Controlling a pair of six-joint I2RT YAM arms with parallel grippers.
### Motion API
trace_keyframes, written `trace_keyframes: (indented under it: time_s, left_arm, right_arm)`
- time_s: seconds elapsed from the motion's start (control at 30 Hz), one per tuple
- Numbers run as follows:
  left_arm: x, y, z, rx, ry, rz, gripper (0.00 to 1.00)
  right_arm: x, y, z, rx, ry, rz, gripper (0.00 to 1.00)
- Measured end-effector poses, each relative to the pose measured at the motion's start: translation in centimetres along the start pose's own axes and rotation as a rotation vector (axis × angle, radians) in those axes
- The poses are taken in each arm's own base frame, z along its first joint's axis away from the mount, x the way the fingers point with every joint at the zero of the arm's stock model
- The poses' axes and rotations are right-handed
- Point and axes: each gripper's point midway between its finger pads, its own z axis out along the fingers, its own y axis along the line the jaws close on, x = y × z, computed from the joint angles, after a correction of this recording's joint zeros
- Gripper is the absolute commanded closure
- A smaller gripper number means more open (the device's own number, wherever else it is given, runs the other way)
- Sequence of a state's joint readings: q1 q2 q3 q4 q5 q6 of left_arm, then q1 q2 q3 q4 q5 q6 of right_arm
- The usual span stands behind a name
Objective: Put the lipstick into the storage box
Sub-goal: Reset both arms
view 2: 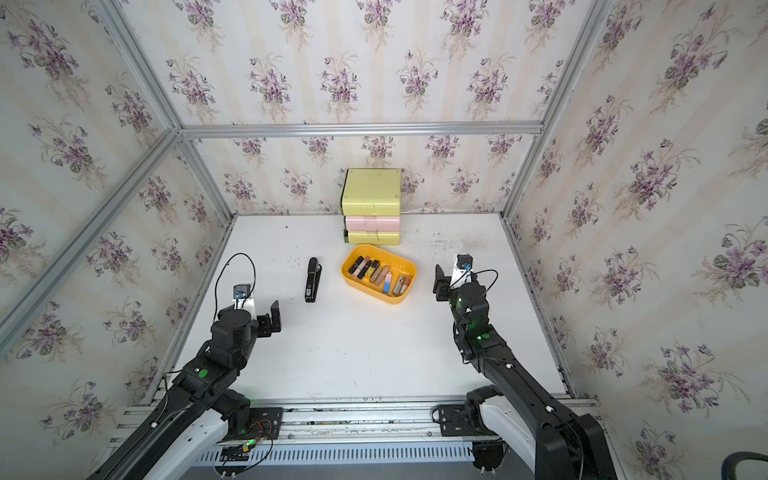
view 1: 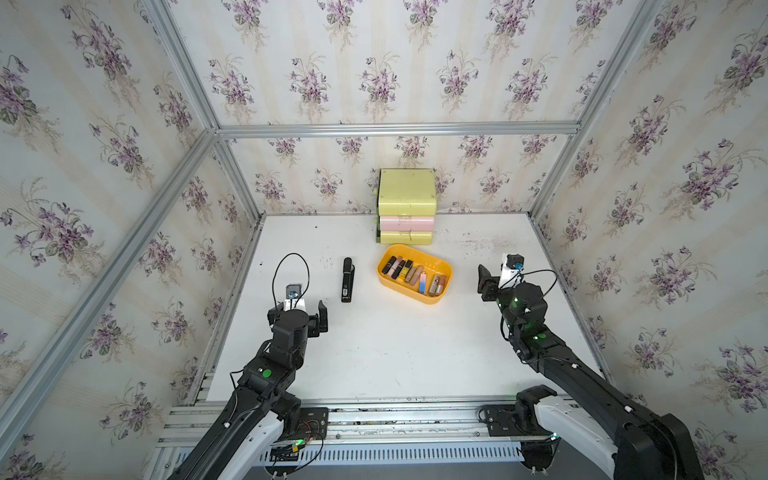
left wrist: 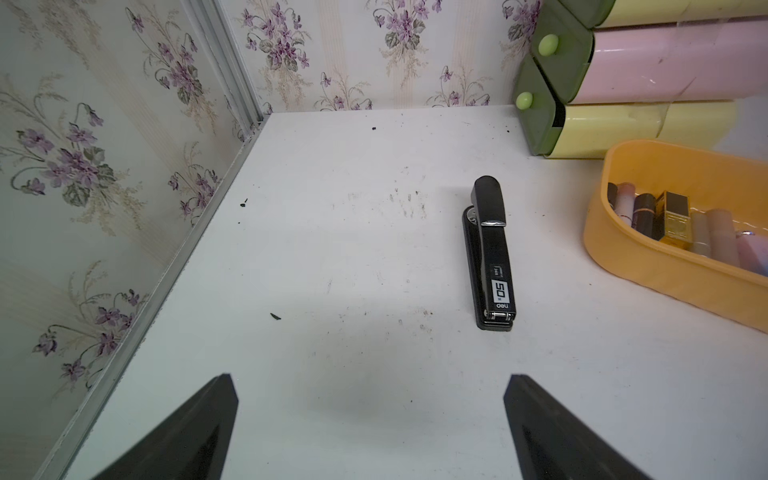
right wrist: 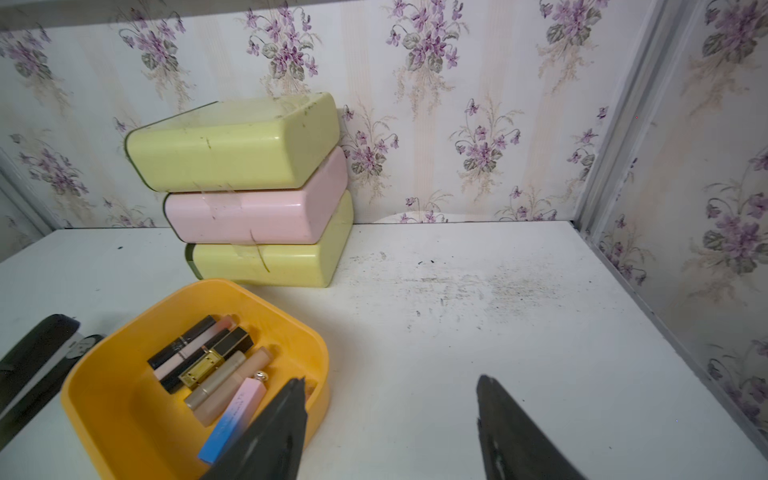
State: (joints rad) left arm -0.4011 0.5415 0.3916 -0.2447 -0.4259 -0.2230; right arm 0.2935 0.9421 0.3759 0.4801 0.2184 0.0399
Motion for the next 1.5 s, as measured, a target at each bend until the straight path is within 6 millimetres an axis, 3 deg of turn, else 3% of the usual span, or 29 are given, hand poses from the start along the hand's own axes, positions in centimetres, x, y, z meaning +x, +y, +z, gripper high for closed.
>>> trace_keyframes:
  time_s: [0.27,0.43,0.6,0.73,0.97,1.03,1.23,1.5]
  left_arm:
    - [-0.1,0.8,-0.1,-0.038,-0.009,0.008,0.0]
    - [0.3,1.1,0.1,-0.055,0.003,0.013,0.0]
    - [0.5,1.5,0.3,-0.073,0.012,0.012,0.0]
    - [0.4,1.8,0.2,-0.089,0.011,0.009,0.0]
    - [0.3,2.5,0.6,-0.118,0.007,0.017,0.0]
    - [0.0,2.4,1.0,-0.117,0.002,0.031,0.0]
    - [-0.3,2.3,3.9,-0.141,0.013,0.077,0.0]
    - [2.2,3.5,10.0,-0.185,0.081,0.045,0.0]
  right_arm:
    - [3.1,-4.9,0.6,0.168,0.041,-0.03,0.3]
    - [5.5,-6.5,1.6,0.212,0.073,-0.018,0.31]
    - [7.4,-6.4,3.3,0.195,0.09,-0.025,0.31]
    - [8.8,-6.4,3.4,0.186,0.077,-0.03,0.31]
    - [9.5,-6.4,3.2,0.173,0.015,-0.036,0.3]
    - [8.7,-6.4,3.3,0.173,-0.013,-0.032,0.3]
    - [6.9,-6.6,4.2,0.151,-0.062,-0.02,0.29]
    - [7.5,-6.4,4.6,0.113,-0.028,-0.004,0.22]
